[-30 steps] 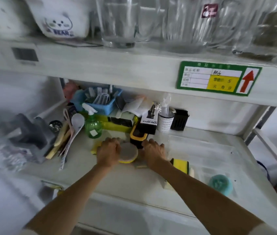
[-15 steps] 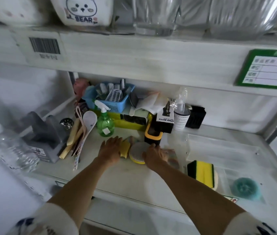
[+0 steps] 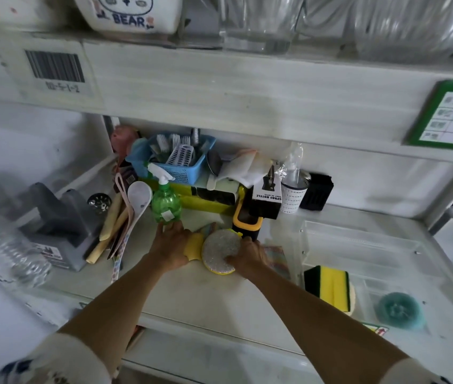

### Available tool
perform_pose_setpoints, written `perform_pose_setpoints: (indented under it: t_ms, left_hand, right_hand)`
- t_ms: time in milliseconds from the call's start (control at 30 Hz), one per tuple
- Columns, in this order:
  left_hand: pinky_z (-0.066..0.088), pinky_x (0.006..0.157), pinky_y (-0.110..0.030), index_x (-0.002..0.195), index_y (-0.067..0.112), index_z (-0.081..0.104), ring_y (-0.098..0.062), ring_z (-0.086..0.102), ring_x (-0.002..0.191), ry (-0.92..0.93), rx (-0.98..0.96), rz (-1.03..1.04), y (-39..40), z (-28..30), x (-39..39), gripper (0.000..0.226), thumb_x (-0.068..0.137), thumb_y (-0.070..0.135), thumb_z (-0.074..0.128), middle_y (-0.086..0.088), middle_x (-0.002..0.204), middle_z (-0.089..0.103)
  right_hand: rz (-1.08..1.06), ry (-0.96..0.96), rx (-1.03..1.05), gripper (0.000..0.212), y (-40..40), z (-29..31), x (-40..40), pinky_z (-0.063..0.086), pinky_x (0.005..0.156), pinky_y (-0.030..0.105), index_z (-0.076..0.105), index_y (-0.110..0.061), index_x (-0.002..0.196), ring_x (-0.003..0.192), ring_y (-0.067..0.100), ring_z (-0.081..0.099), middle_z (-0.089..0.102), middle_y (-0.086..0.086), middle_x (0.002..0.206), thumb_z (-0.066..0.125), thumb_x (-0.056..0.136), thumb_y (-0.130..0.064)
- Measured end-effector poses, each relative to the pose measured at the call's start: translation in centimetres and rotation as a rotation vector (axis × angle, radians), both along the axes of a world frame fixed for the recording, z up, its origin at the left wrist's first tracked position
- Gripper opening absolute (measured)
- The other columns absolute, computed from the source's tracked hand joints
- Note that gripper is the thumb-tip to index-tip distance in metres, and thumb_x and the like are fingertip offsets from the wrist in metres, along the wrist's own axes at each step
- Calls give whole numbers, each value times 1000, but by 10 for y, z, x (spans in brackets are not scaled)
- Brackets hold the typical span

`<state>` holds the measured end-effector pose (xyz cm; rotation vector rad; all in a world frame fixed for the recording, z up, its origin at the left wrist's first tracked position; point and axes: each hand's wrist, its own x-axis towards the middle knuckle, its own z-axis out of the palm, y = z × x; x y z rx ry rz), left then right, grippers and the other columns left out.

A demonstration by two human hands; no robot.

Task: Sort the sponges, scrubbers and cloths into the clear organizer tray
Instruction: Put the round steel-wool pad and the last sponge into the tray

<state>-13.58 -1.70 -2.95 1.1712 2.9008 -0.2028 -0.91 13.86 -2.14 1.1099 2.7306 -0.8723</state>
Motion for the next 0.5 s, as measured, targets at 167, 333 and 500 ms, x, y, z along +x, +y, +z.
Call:
perform_pose_setpoints:
  t_ms: [167, 333, 500]
  left_hand:
    - [32, 104, -41, 117, 12, 47, -30, 47, 120, -81, 75, 71, -8, -1, 5, 55, 70, 33, 66, -9, 123, 52]
    - [46, 83, -37, 111, 11, 47, -33, 63, 101, -282, 385, 168, -11, 7, 20, 46, 73, 26, 68, -9, 107, 66]
    - [44, 75, -33, 107, 9, 57, -32, 62, 99, -367, 629, 198, -2, 28, 37, 39, 71, 19, 68, -12, 103, 65]
  right_hand:
    - [5, 129, -66, 48, 1, 4, 4, 43, 72, 34, 52, -7, 114, 107, 34, 58, 59, 15, 119, 69, 81, -39]
    - [26, 279, -176, 39, 2, 18, 19, 42, 71, 35, 51, -6, 105, 98, 32, 57, 59, 14, 102, 65, 87, -37]
    - [-15, 456, -208, 46, 12, 39, 33, 48, 79, 34, 53, -9, 122, 107, 31, 60, 65, 13, 115, 65, 87, -37]
